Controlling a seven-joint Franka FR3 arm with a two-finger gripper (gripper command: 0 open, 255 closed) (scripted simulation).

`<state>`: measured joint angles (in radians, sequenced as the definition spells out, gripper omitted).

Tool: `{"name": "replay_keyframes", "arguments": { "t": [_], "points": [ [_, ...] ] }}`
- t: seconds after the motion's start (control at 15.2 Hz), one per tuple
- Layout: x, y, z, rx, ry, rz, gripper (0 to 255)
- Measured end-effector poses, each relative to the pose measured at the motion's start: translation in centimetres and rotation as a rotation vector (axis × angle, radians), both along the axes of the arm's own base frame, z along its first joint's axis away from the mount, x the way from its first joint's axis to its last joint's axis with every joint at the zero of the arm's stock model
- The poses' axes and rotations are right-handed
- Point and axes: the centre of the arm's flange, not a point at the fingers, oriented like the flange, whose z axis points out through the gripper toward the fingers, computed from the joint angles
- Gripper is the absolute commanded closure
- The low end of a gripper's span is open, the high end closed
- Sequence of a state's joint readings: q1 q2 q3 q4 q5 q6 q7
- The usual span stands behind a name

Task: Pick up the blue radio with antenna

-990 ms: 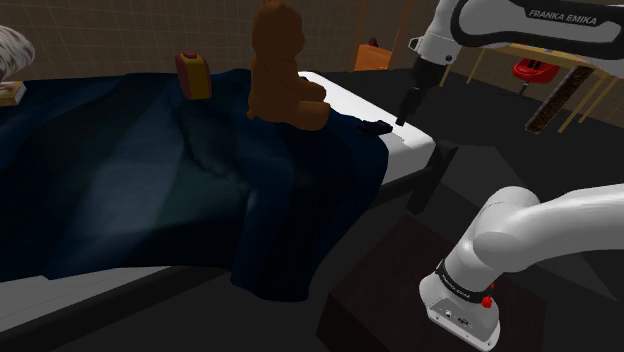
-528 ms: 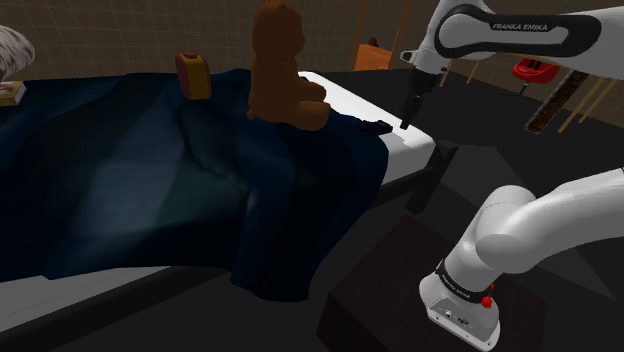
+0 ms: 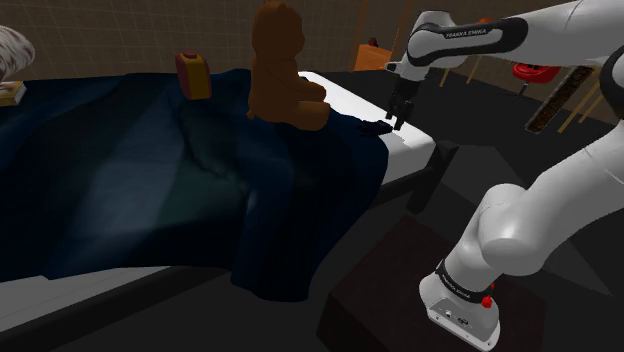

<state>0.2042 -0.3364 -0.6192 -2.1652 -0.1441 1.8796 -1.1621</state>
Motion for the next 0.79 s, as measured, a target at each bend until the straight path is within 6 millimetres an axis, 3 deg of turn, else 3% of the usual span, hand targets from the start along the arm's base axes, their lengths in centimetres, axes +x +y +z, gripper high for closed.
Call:
{"name": "replay_keyframes", "arguments": {
  "t": [0.46,0.79],
  "points": [
    [7.5,-4.6,-4.1,-0.015,0.016,0.302,0],
    [12.6,-5.7,-7.2,-0.024,0.026,0.501,0]
  ]
}}
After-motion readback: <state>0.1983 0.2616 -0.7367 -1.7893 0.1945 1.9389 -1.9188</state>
